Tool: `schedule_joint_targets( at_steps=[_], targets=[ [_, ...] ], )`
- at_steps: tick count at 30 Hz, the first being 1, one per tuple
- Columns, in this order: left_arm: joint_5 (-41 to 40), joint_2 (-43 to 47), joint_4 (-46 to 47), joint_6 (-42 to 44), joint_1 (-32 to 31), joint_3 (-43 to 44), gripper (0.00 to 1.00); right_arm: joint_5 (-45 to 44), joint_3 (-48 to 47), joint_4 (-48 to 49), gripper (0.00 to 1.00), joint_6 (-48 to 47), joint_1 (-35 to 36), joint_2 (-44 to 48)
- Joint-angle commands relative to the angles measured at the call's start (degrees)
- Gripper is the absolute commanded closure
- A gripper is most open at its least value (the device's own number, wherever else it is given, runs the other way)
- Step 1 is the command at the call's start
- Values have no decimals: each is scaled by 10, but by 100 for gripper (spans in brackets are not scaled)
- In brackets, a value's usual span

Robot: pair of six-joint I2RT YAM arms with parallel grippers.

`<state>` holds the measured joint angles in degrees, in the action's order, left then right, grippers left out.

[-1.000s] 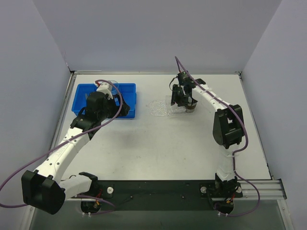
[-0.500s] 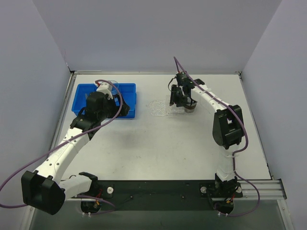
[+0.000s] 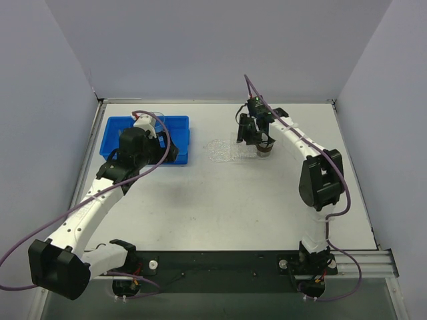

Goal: Prepare toiletry sets of a toothbrush and toothpaste on the tray

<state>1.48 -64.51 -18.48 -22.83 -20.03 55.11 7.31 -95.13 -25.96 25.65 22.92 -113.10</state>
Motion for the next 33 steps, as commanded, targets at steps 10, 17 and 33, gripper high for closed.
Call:
schedule_joint_targets(
  at_steps=[10, 17, 33],
  targets=[
    [-71, -8, -58, 2, 27, 75, 14, -35, 42, 6, 63, -26, 2, 165],
    [-89, -47, -56, -11, 64, 101, 14, -26, 69, 13, 61, -39, -30, 255],
    [-30, -256, -35, 14, 160, 274, 17, 108, 203, 143, 52, 19, -180, 423]
  ],
)
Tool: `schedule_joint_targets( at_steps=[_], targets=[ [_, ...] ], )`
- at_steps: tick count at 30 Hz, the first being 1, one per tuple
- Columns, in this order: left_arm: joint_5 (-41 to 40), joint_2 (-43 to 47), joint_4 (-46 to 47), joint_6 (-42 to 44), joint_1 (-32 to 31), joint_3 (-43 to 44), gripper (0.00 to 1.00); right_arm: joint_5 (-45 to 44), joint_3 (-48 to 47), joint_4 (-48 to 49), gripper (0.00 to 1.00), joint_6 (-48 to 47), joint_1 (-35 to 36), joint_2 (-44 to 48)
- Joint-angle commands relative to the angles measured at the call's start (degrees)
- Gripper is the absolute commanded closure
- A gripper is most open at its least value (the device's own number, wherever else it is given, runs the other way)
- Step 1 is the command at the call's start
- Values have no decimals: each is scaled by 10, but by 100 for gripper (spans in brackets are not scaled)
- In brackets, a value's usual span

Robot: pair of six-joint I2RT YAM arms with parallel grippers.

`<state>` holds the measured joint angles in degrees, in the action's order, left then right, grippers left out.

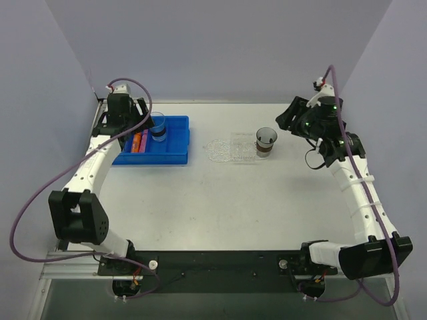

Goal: Prepare toiletry sets of a toothbrush and toothpaste on the tray

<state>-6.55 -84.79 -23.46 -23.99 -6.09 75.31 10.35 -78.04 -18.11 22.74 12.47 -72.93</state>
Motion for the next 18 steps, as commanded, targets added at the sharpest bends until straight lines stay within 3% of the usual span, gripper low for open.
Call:
schedule_joint_targets(
  at_steps=[1, 5, 14, 18],
  targets=[
    [63, -82, 4, 31, 25, 88, 17, 118, 39, 75, 49, 51, -85, 25],
    [95, -155, -41, 78, 35, 181, 18, 140, 54, 91, 38, 20, -90, 45],
    [56, -261, -105, 111, 38, 263, 20, 129, 34, 49, 40, -36, -90, 48],
    [61, -308, -133, 122, 38, 306, 31, 139, 20, 41, 42, -31, -90, 37]
  ],
)
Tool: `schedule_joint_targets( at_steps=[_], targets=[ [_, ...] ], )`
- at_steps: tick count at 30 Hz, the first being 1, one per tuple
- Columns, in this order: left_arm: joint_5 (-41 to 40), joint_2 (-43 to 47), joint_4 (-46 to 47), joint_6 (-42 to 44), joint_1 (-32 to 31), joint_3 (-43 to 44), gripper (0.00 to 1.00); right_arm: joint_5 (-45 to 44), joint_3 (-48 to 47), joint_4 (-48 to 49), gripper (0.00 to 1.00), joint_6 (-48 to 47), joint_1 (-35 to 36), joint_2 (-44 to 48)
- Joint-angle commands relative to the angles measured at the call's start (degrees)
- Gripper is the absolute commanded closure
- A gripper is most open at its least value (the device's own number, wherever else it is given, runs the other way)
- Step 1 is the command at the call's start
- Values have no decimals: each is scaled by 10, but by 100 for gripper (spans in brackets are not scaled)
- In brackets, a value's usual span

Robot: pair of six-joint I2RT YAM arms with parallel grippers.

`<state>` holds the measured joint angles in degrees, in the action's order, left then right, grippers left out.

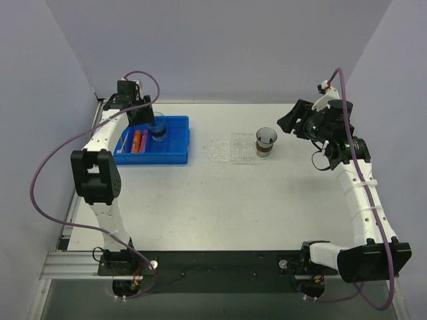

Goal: Prepare toiletry sets of a toothbrush and toothpaste on the tray

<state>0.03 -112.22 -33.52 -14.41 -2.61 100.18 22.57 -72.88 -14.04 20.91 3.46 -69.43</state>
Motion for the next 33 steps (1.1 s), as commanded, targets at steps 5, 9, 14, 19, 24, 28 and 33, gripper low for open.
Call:
schedule_joint_targets(
  at_steps=[5, 9, 14, 19, 24, 28, 33],
  targets=[
    [-4, -79, -47, 34, 3, 112, 41, 22, -33, 2, 44, 6, 1, -12],
    [-20, -104, -56, 37, 3, 136, 44, 27, -34, 3, 46, 14, 8, -19],
    [-11, -130, -60, 31, 4, 160, 56, 27, -39, 4, 46, 15, 12, -32],
    [-21, -157, -84, 25, 4, 196, 66, 29, -54, 4, 46, 15, 14, -43],
    [-15, -155, -86, 15, 3, 202, 87, 28, -53, 4, 46, 16, 15, -46],
    [-18, -147, -91, 10, 3, 202, 100, 29, -46, 7, 46, 17, 16, -42],
    [-21, -130, -91, -1, 3, 194, 100, 27, -37, 12, 47, 20, 17, -39]
  ],
)
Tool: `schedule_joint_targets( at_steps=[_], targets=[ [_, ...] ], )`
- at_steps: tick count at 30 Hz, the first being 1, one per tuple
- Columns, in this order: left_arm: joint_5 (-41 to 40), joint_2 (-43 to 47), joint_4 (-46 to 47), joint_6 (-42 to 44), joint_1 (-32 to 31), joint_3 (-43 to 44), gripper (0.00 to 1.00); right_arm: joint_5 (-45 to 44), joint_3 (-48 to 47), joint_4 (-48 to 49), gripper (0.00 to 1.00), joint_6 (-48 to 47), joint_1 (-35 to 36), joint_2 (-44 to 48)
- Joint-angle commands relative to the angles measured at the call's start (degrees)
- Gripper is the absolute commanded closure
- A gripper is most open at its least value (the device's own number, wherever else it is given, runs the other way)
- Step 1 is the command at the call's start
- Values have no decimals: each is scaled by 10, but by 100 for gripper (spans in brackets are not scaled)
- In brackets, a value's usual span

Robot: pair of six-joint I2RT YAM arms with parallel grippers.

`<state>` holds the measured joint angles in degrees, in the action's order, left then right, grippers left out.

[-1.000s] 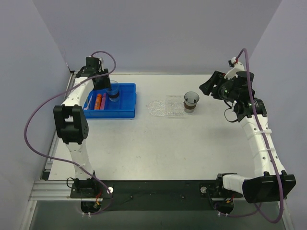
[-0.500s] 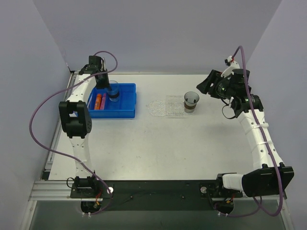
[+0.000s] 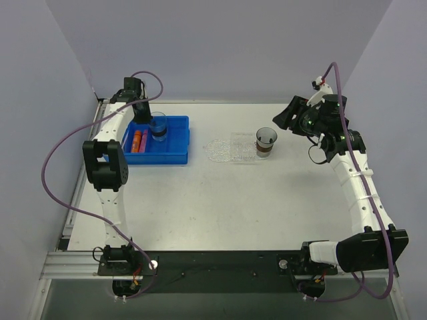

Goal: Prepare toiletry sets of a toothbrush and toothpaste on the tray

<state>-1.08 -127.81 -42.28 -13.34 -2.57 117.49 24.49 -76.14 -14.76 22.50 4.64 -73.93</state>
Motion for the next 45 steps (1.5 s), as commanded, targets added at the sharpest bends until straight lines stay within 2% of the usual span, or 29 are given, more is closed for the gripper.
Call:
schedule_joint_targets(
  at_steps=[1, 15, 19, 29, 36, 40, 45],
  targets=[
    [-11, 28, -4, -19, 3, 23, 100, 9, -3, 20, 47, 6, 6, 8],
    [-38, 127, -6, -80, 3, -4, 100, 13, 2, 37, 47, 6, 11, 13],
    [-47, 164, 1, -101, 3, -51, 100, -1, 4, 36, 47, 5, 18, 14],
    [-74, 314, 101, -203, -9, -193, 100, -62, -40, 2, 47, -11, 75, -12],
    [-111, 405, 156, -292, -84, -319, 100, -88, -81, -35, 47, -4, 134, -55],
    [-129, 440, 199, -349, -167, -383, 100, -95, -109, -72, 49, 2, 169, -79],
    [-167, 449, 213, -403, -255, -416, 100, -111, -122, -107, 49, 8, 206, -99]
  ],
)
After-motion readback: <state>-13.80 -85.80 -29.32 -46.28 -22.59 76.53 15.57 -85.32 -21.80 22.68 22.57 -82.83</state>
